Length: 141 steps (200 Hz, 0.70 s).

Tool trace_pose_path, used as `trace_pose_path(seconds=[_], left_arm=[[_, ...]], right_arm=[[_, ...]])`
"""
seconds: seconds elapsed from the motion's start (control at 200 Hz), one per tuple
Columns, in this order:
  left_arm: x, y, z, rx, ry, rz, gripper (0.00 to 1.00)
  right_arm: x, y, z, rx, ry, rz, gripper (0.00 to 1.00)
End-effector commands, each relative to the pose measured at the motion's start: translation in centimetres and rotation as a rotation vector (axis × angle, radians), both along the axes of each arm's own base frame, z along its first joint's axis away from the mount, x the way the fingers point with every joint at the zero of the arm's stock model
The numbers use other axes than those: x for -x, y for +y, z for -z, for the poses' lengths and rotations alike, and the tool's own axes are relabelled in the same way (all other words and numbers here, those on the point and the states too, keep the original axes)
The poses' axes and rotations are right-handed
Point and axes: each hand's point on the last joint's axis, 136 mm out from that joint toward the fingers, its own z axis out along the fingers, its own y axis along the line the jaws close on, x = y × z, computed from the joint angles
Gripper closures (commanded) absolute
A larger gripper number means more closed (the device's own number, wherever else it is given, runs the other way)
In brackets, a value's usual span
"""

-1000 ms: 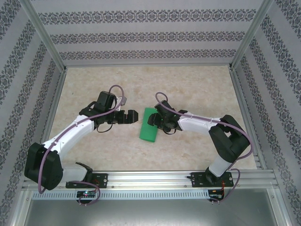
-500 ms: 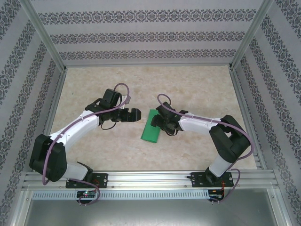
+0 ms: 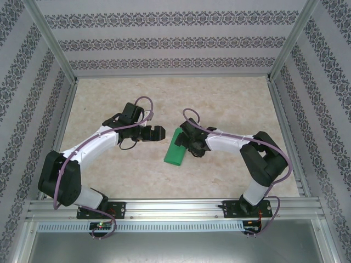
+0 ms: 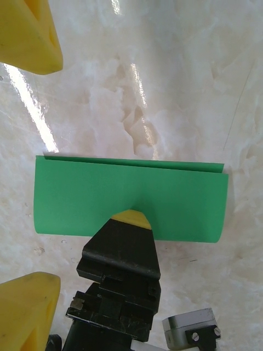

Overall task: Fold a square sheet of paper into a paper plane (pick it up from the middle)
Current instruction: Hold the square sheet of paper at the center of the table.

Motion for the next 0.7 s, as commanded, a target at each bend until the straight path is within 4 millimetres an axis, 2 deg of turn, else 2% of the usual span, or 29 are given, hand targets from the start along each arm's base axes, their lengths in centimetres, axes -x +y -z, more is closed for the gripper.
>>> trace_pose_path(seconds=[0.0, 0.2, 0.365, 0.445, 0.594, 0.699], left_arm=[[-0.4, -0.7, -0.7, -0.001, -0.04, 0.039, 0.07], [-0.4, -1.3, -0.6, 0.027, -0.036, 0.055, 0.12], [-0.4, -1.4, -0.2, 0.03, -0.017, 0.055, 0.18], [-0.4, -1.5, 0.0, 0.033, -0.012, 0.055, 0.25], [-0.6, -1.5, 0.4, 0.032, -0.003, 0.043, 0.28], [-1.0, -1.7, 1.0, 0.034, 0.014, 0.031, 0.38]], right_arm=[[-0.1, -0.3, 1.6, 0.047, 0.029, 0.019, 0.12], [0.6, -0.7, 2.3, 0.129, 0.083, -0.014, 0.12], [0.9, -0.6, 3.0, 0.136, 0.095, -0.027, 0.13], [1.0, -0.7, 3.2, 0.145, 0.105, -0.036, 0.13], [1.2, -1.1, 3.5, 0.164, 0.117, -0.037, 0.15], [1.3, -1.0, 3.6, 0.159, 0.12, -0.04, 0.14]])
